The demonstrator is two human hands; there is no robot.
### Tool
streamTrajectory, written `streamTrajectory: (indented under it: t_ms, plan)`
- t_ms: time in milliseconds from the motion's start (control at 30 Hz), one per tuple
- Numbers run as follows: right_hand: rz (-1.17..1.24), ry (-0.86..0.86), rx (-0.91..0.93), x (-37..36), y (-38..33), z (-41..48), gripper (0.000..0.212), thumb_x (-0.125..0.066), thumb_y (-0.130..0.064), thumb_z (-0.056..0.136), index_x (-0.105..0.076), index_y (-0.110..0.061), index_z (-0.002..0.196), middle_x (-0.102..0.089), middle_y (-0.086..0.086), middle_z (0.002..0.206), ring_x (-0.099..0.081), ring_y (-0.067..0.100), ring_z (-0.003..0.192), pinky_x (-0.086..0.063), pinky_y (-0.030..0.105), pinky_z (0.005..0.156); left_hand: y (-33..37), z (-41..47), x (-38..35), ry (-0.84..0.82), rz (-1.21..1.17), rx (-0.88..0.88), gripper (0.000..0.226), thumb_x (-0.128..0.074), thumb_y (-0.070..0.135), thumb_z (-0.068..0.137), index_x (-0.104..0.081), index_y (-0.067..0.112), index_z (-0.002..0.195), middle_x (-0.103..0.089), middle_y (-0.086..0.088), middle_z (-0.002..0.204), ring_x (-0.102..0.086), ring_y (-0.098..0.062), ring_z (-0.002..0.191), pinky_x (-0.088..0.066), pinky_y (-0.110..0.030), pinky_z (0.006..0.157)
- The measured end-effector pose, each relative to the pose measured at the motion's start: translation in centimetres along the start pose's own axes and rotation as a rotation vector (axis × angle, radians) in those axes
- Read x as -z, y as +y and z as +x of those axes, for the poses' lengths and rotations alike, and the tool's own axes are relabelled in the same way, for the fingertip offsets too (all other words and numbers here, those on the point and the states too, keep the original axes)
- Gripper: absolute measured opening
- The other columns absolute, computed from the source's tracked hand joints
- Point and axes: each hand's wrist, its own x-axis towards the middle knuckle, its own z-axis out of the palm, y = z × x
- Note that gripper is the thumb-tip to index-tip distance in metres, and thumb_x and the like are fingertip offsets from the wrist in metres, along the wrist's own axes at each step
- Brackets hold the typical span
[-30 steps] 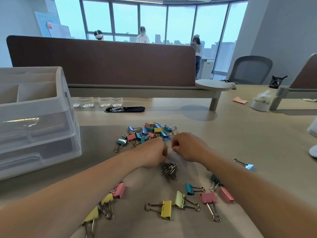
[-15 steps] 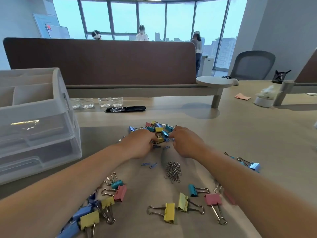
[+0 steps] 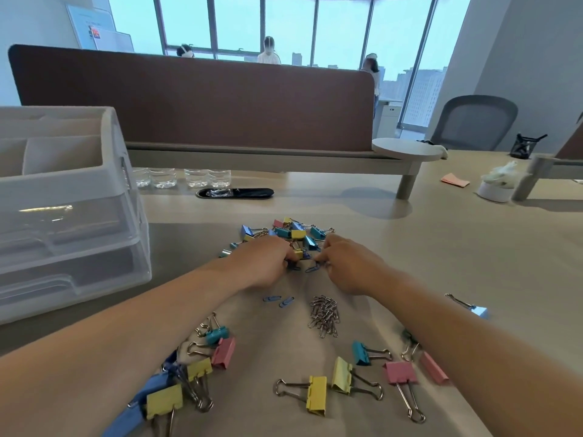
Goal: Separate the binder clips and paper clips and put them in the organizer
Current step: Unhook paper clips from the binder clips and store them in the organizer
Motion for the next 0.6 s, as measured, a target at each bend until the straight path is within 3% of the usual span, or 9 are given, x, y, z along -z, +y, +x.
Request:
streamTrajectory:
  t_ms: [167,367,500,600]
  plan:
    - [0.076,-0.029,0.073,0.4,-0.3,-0.9,0.036,-0.048,-0.013,0.097,-0.069,-0.028,0.123,-0.051,-0.003,0.117,-0.052,0.015,0.106,-0.043,0.025,0.09,-0.2,-0.2,-0.5,0.026,-0.012,-0.014,0.042,-0.045,0.013,0.096,-0.061,0.032,0.13,-0.058,-0.004,0.135,-0.059,-0.022,0.111,-0.05,-0.04,0.094]
    - [0.08,0.109,-0.057,0.7,0.5,-0.6,0.042,-0.046,-0.008,0.095,-0.062,-0.023,0.131,-0.055,0.001,0.127,-0.054,0.018,0.114,-0.047,0.031,0.098,0.0,-0.3,-0.6,0.035,0.027,-0.048,0.039,-0.044,0.016,0.099,-0.062,0.032,0.128,-0.059,0.001,0.129,-0.058,-0.02,0.109,-0.05,-0.035,0.088]
    - [0.024,0.045,-0.085,0.5,1.0,0.1,0.045,-0.043,-0.008,0.094,-0.059,-0.019,0.134,-0.049,0.005,0.125,-0.046,0.021,0.114,-0.044,0.033,0.098,0.2,-0.6,-0.8,0.005,0.1,-0.062,0.041,-0.039,0.02,0.099,-0.059,0.036,0.132,-0.046,-0.004,0.143,-0.05,-0.025,0.123,-0.048,-0.044,0.094]
    - [0.004,-0.008,-0.056,0.4,0.9,0.4,0.04,-0.041,-0.013,0.097,-0.062,-0.023,0.129,-0.047,0.006,0.122,-0.045,0.024,0.114,-0.044,0.038,0.099,0.7,-0.9,-0.5,0.013,0.095,-0.079,0.041,-0.039,0.019,0.1,-0.059,0.034,0.132,-0.043,-0.003,0.147,-0.049,-0.026,0.124,-0.046,-0.039,0.096]
